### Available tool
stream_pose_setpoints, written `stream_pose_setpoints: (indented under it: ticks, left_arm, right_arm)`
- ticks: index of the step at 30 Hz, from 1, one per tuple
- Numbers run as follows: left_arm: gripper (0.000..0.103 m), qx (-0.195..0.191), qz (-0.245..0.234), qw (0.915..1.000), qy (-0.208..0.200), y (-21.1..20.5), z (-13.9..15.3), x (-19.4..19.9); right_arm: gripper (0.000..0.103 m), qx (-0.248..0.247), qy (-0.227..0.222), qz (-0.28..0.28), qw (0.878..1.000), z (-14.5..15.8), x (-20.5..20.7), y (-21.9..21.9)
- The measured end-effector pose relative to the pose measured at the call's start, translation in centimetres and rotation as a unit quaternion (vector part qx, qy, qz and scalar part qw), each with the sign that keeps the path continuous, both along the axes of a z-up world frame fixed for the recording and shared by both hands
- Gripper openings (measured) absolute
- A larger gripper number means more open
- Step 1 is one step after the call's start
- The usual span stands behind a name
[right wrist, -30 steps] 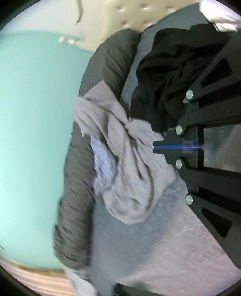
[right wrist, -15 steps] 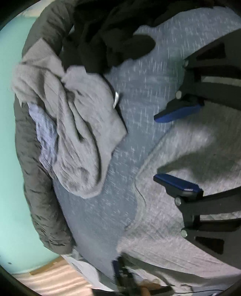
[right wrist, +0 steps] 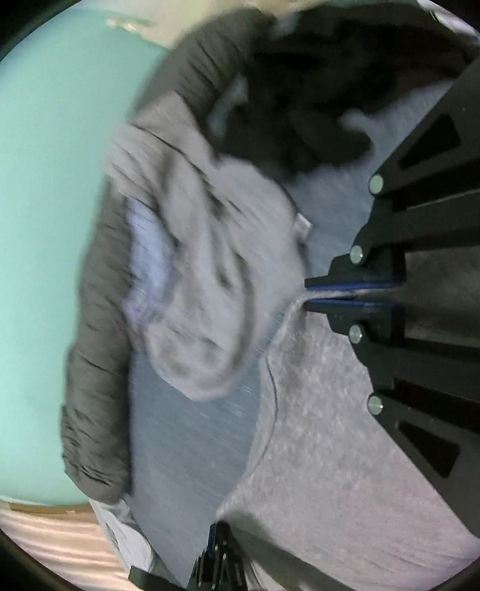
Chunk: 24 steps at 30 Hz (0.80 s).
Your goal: Fold clothes
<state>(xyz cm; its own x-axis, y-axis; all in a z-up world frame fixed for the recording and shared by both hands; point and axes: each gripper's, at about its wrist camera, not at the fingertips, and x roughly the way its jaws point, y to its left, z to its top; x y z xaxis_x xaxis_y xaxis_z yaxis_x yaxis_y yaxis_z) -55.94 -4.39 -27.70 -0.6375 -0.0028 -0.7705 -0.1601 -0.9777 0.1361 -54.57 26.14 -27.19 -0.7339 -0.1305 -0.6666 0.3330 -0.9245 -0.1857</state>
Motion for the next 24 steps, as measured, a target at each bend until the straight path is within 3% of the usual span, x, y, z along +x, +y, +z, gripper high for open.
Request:
stream_pose_setpoints:
  ticks: [2,5,9,13,14,16,20,24]
  left_arm:
    - [0.005,-0.007,0.006,0.9997,0.023,0.2,1.3,-0.3]
    - [0.005,-0.009,0.006,0.9997,0.024,0.4,1.8,-0.9]
    - [0.01,-0.006,-0.002,0.9994,-0.035,1.2,-0.4,-1.4]
    - [0.019,-0.013,-0.007,0.9988,-0.047,1.5,-1.3,0.1]
    - [0.023,-0.003,-0.006,0.9987,-0.051,1.2,-1.0,1.0]
    - [0.026,0.016,-0.004,0.9982,-0.058,0.7,-0.3,3.0]
    - [0.028,0.055,-0.001,0.9959,-0.073,-0.5,1.0,6.8]
    - [0.031,0.072,-0.016,0.9937,-0.085,-0.7,2.4,12.7]
  right_arm:
    - [0.003,0.014,0.032,-0.013,0.999,1.5,-0.1,0.1]
    - [0.003,0.022,0.062,-0.042,0.997,3.3,-0.8,0.6]
    - [0.002,0.036,0.04,-0.058,0.997,2.4,-2.1,0.1]
    - [0.003,0.02,-0.11,-0.048,0.993,-2.8,-4.3,-0.2]
    - [0.003,0.03,-0.118,-0.046,0.991,-3.5,-4.0,-0.4]
    - [0.006,0.034,-0.092,-0.035,0.995,-3.1,-2.7,-0.5]
    - [0.015,-0.03,-0.076,-0.071,0.994,-0.1,0.5,2.6]
    - [0.027,-0.056,-0.057,-0.077,0.994,3.6,5.4,4.8]
